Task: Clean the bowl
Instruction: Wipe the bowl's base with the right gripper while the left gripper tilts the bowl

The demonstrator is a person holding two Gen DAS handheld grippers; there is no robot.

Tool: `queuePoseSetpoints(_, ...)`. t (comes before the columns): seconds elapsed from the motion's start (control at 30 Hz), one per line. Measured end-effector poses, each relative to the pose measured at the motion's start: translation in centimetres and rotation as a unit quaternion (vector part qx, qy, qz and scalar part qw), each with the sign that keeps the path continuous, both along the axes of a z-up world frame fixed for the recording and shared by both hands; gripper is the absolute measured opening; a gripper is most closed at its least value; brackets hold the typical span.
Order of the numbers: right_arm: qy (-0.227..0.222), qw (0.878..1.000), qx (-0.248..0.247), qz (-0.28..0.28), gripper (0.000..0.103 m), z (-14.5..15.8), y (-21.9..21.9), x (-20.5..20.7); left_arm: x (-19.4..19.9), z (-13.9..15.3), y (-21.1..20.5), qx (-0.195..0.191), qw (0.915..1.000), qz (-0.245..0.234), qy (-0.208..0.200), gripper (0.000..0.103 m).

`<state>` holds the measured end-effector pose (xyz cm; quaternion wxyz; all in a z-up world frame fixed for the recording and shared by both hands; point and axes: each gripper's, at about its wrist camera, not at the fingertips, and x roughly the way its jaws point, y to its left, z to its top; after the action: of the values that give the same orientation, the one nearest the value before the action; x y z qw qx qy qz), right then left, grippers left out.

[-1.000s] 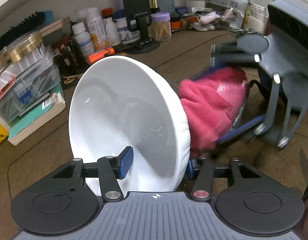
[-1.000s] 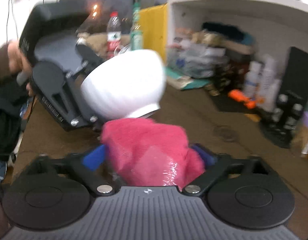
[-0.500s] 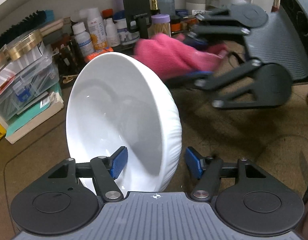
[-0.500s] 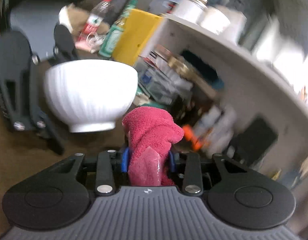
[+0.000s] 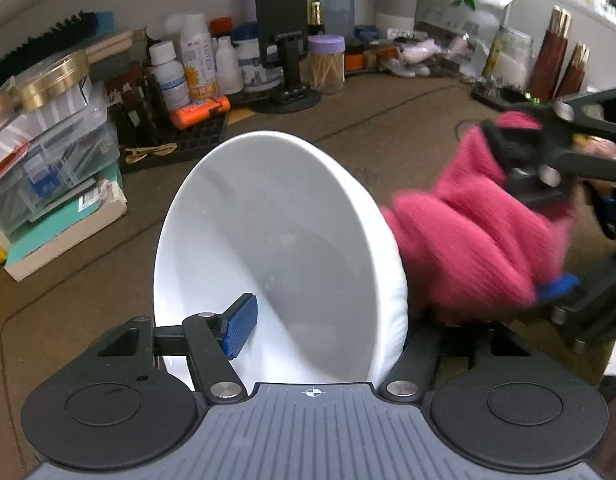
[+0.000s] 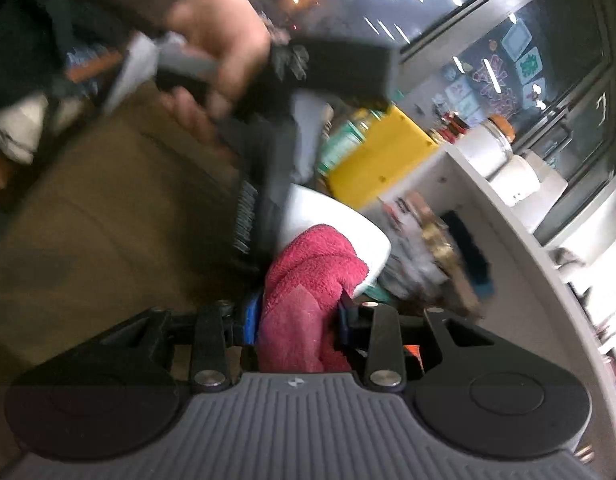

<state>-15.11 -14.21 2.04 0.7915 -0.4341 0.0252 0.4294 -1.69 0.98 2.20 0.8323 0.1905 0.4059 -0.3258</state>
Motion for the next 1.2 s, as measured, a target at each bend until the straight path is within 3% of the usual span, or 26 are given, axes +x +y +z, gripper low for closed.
queuePoseSetpoints(0.07,0.033,0.999,0.037,-0.013,0.036,0.6,-0.9,0.4,-0.2,0.0,-0.1,0.006,1.0,0.001,-0.005,0.065)
queuePoseSetpoints(0.17,0.08,0.987,0.118,-0.074,0.037,1.3,-3.3,2.0,-1.0,0.1,-0.7,0.019,0.9994,-0.005,-0.027,0.056)
queuePoseSetpoints(0.23,0.12,0.97,0.172,-0.12,0.037,1.7,-4.7,3.9,-1.7,0.4,-1.4,0.032,0.9983,-0.009,-0.049,0.041)
queuePoseSetpoints(0.37,0.199,0.936,0.236,-0.17,0.038,1.6,-6.7,7.4,-1.5,1.0,-1.8,0.03,0.9974,0.017,-0.063,0.035)
queuePoseSetpoints(0.43,0.206,0.934,0.234,-0.172,0.038,1.4,-6.8,7.8,0.0,1.5,0.9,-0.051,0.9964,0.063,-0.024,0.036)
queuePoseSetpoints(0.47,0.199,0.94,0.223,-0.167,0.038,1.3,-6.4,7.8,0.7,1.8,2.7,-0.102,0.9911,0.085,-0.004,0.036)
queuePoseSetpoints(0.53,0.185,0.95,0.203,-0.15,0.038,1.4,-5.4,7.5,1.9,1.7,6.7,-0.221,0.9651,0.136,0.033,0.036)
queuePoseSetpoints(0.57,0.179,0.956,0.191,-0.135,0.038,1.5,-4.5,7.6,2.3,1.4,8.9,-0.282,0.9445,0.162,0.047,0.036)
queuePoseSetpoints(0.6,0.167,0.961,0.179,-0.126,0.038,1.6,-3.6,7.6,2.6,1.1,10.6,-0.331,0.9241,0.183,0.055,0.036)
queuePoseSetpoints(0.73,0.106,0.983,0.12,-0.092,0.037,1.6,1.3,8.2,2.6,-0.6,15.2,-0.456,0.8572,0.227,0.077,0.036)
queuePoseSetpoints(0.83,0.025,0.995,0.062,-0.081,0.037,0.8,5.4,8.7,2.5,-1.1,16.4,-0.484,0.8406,0.229,0.083,0.035)
queuePoseSetpoints(1.0,-0.106,0.992,-0.034,-0.056,0.037,-1.0,9.2,9.2,2.5,-1.2,17.0,-0.494,0.8384,0.214,0.085,0.036)
queuePoseSetpoints(1.1,-0.225,0.965,-0.131,0.005,0.038,-4.0,10.6,8.5,2.6,-1.2,17.0,-0.489,0.8426,0.208,0.086,0.036)
queuePoseSetpoints(1.2,-0.285,0.942,-0.168,0.06,0.037,-4.9,9.0,7.9,2.7,-1.0,16.8,-0.473,0.8543,0.196,0.09,0.036)
